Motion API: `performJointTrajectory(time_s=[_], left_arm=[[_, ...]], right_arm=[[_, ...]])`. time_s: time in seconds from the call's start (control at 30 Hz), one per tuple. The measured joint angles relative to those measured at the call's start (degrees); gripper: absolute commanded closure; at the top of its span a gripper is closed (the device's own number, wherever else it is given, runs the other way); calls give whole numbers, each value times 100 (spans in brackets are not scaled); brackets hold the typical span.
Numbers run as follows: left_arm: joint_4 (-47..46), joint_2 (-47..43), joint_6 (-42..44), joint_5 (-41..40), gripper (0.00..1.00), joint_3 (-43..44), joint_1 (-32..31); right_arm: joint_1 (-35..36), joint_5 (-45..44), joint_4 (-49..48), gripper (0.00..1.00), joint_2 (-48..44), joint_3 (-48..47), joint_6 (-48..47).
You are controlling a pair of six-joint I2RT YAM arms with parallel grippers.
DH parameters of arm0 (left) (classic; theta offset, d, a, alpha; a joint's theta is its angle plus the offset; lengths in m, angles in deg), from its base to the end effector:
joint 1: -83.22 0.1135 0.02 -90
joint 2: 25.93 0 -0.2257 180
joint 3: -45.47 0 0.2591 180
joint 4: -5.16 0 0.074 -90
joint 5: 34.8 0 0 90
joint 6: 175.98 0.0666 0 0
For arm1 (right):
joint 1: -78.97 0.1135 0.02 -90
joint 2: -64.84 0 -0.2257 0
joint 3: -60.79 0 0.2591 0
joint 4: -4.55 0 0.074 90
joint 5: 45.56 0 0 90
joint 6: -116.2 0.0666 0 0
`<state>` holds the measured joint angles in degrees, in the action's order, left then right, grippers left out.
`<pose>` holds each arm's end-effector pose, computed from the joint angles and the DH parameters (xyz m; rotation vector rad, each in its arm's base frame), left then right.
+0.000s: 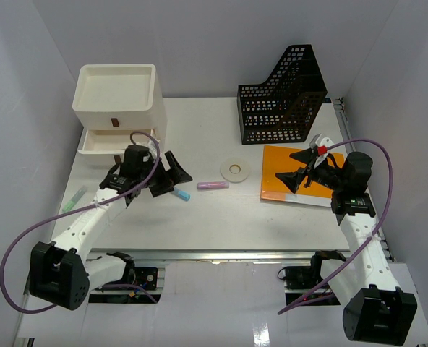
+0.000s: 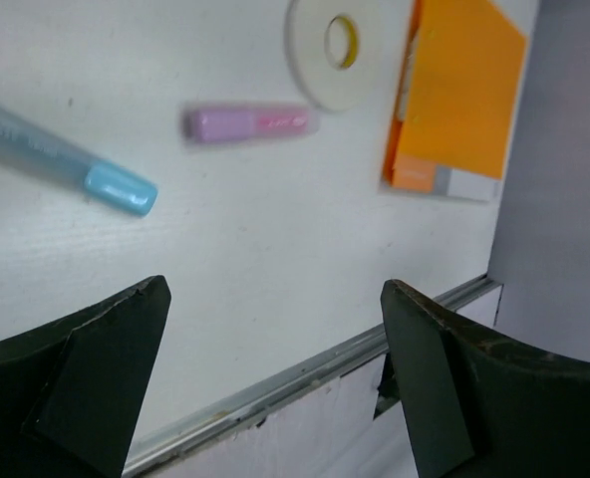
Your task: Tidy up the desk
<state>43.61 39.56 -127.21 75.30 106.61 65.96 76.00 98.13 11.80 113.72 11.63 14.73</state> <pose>0.2653 -0.1064 0.2064 -0.3214 2.4228 -0.8969 0.2457 0.0410 0.2710 -0.7972 1.4755 0.5982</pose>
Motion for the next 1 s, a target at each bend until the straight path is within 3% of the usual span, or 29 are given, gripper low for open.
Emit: performJointTrajectory(time_s=[0.27, 0.57, 0.87, 1.0], left_arm=[[414, 158, -1303, -1572, 2, -473, -656], [1002, 1659, -2943, -2947, 14, -35, -1046], [1223, 2639, -3427, -3586, 18, 627, -1165], [1367, 3037, -3388, -3697, 27, 1018, -1166]], right_arm=[[-8, -4, 2, 10, 2, 0, -14], [-40, -17, 4, 10, 2, 0, -32], [-41, -17, 10, 10, 2, 0, -78], [-41, -15, 12, 10, 2, 0, -79]])
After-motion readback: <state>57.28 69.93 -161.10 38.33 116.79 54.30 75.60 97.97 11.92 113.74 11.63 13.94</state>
